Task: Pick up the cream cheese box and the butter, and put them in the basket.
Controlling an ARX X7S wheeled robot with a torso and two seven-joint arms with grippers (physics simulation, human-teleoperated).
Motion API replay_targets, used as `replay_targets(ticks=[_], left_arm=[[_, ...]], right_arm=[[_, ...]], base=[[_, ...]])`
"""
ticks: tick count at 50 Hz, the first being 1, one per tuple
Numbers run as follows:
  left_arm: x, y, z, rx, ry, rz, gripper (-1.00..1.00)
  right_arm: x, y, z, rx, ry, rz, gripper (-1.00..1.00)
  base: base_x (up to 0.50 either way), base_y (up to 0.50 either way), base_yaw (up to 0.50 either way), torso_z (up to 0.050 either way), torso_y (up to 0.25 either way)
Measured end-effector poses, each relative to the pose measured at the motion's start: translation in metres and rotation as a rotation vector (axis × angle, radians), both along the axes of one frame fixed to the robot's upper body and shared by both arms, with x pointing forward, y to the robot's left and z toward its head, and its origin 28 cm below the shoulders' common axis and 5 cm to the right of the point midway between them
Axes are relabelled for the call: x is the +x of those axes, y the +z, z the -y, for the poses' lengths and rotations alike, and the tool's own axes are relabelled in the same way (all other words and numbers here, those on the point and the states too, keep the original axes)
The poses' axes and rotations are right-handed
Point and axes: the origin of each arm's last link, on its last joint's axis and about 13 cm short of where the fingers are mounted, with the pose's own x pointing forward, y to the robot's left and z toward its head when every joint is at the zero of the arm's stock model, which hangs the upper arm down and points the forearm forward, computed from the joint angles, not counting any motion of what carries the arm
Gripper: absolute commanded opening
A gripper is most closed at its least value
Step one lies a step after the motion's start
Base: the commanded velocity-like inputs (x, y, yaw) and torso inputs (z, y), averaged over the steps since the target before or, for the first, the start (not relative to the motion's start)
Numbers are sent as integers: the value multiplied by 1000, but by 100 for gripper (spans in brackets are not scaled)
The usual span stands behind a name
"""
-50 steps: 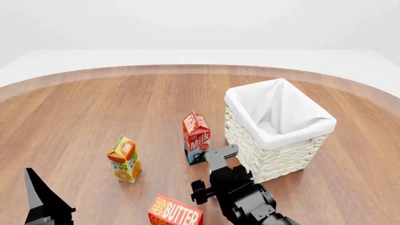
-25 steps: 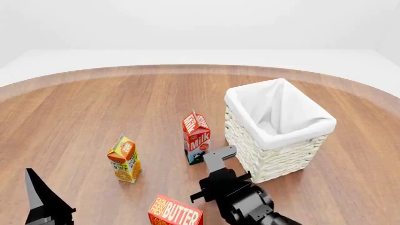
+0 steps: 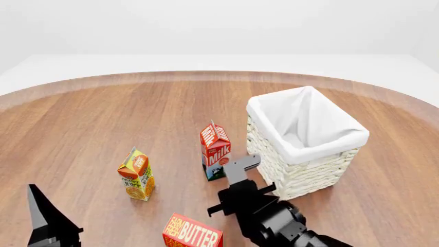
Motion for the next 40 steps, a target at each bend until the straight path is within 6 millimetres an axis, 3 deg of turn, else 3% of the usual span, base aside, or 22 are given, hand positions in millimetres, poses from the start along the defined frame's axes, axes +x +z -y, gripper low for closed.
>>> replay_targets(ticks=[40], left_arm=[[2, 0, 0, -1, -1, 1, 100]], right_arm=[[-7, 52, -12, 22, 76, 145, -100]], base=[[0, 0, 0, 0, 0]])
